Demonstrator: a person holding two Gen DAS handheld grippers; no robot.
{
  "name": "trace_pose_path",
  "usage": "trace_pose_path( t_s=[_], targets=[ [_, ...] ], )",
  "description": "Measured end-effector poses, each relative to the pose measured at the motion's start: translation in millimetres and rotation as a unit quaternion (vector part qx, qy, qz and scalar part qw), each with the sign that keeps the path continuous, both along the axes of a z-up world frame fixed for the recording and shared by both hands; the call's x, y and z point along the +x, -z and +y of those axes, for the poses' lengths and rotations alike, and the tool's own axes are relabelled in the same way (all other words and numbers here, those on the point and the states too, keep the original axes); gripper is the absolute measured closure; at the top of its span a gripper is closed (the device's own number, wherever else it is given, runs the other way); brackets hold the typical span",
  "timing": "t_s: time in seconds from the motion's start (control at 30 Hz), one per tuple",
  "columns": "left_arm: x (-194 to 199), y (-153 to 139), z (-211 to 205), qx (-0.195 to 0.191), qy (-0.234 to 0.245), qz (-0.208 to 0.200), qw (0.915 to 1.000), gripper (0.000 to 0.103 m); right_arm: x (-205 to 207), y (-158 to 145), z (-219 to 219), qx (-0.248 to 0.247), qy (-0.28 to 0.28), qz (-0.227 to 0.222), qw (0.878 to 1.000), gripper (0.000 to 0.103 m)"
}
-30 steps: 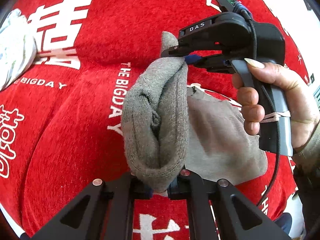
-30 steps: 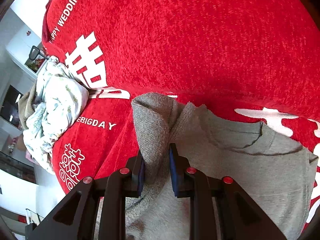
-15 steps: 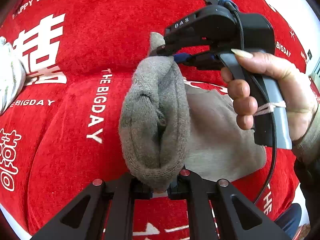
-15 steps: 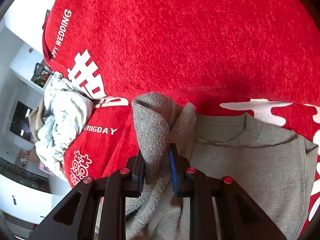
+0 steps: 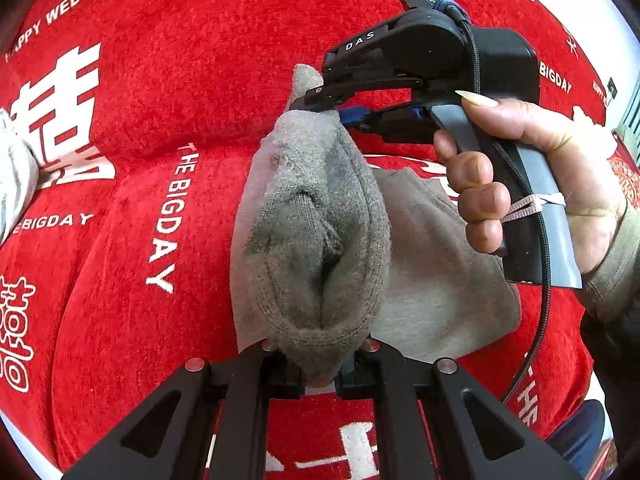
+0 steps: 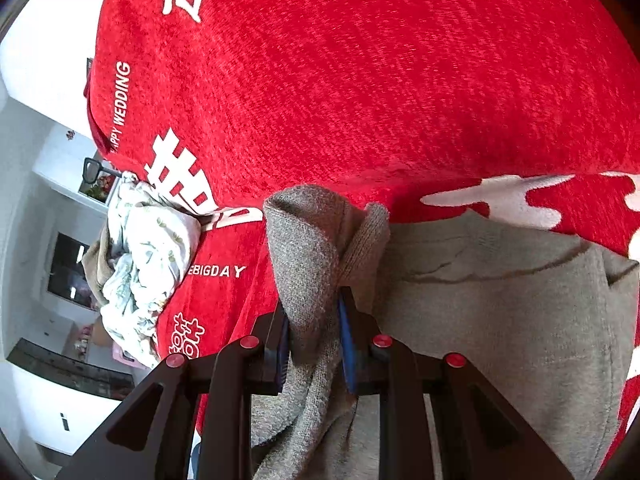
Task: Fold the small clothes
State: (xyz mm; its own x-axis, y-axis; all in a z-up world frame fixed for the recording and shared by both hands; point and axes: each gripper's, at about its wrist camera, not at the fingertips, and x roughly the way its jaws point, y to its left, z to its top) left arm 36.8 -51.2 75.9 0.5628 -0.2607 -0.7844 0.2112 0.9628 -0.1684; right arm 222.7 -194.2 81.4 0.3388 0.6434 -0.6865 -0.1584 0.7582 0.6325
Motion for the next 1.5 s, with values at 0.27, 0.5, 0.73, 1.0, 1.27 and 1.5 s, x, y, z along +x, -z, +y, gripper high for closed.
trace_pose_path(
  t_s=[0.27, 0.5, 0.73, 1.0, 1.27, 1.5],
  targets=[
    [-1.1, -4.1, -29.4, 0.024, 0.02, 0.0, 0.9995, 0.094, -0.4, 0.4, -33.9, 0.011, 0.009, 0.005, 1.0, 0.08],
    [-0.5, -5.8, -56.0, 0.05, 0.036, -0.001, 0.9981, 0.094, -1.8, -1.0, -59.4, 0.026, 0.001, 0.0, 1.0, 0.08],
    [-4.0, -6.2, -99.2, 0.087, 0.068, -0.01, 0.9938, 0.094, -6.6, -0.3, -94.6, 0.046, -0.001, -0.011, 0.999, 0.08],
    [-4.8, 3.5, -149.2, 0.124, 0.105, -0.008, 0.9868, 0.094, -10.6, 13.9, -133.5, 0.06, 0.007, -0.011, 0.998, 0.08],
    [-6.1, 17.4, -183.5, 0.157, 0.125, -0.003, 0.9796, 0.094, -18.7, 36.2, -165.8, 0.098, 0.024, -0.013, 0.995, 0.08],
    [0.7, 47.6, -205.3, 0.184, 0.141, 0.019, 0.9726, 0.094, -23.2, 75.2, -196.3, 0.108, 0.056, 0.014, 0.992, 0.08]
  ],
)
